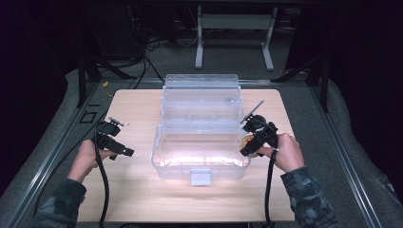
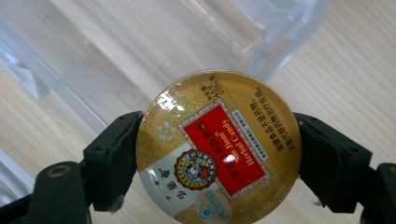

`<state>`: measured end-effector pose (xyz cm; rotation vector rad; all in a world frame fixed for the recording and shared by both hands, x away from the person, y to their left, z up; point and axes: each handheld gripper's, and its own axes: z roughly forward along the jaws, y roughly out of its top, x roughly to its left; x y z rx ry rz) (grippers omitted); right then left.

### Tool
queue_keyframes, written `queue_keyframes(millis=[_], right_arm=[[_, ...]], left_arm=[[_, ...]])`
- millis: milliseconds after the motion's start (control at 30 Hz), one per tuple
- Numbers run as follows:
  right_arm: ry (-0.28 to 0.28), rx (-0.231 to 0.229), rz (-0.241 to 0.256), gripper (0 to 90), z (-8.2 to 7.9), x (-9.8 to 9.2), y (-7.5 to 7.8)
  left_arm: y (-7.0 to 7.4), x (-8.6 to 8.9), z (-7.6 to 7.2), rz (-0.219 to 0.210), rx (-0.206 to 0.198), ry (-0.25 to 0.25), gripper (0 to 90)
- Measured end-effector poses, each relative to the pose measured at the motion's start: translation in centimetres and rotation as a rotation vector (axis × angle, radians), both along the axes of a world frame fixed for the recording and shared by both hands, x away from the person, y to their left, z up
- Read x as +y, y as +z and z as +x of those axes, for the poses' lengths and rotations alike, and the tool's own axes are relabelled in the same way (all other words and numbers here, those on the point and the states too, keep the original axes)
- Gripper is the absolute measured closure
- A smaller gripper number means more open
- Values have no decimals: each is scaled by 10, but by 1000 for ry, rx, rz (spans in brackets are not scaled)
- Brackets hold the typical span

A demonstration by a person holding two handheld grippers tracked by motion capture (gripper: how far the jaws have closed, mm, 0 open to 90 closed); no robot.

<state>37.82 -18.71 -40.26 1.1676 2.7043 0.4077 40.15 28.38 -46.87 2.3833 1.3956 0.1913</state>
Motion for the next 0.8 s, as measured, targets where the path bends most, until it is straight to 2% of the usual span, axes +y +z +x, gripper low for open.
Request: queue_keyframes(millis=[67, 100, 333, 367, 533, 633, 800], right_arm=[[13, 3, -1, 201, 3, 9, -2], [23, 19, 15, 201, 5, 15, -4], [46, 40, -7, 201, 10, 33, -15], [47, 47, 3, 201, 11, 37, -18], [52, 57, -12, 200, 12, 43, -23], [57, 76, -22, 200, 13, 46, -32], [56, 87, -26, 201, 14, 45, -38]], left_arm=[[0, -1, 0, 1, 0, 2, 29], [1, -1, 0, 2, -1, -1, 29], [-2, -3, 0, 0, 2, -5, 29], [-3, -3, 0, -1, 2, -5, 29], [-6, -3, -1, -1, 5, -12, 30], [-7, -2, -1, -3, 6, -6, 30], [-7, -1, -1, -3, 7, -3, 31]])
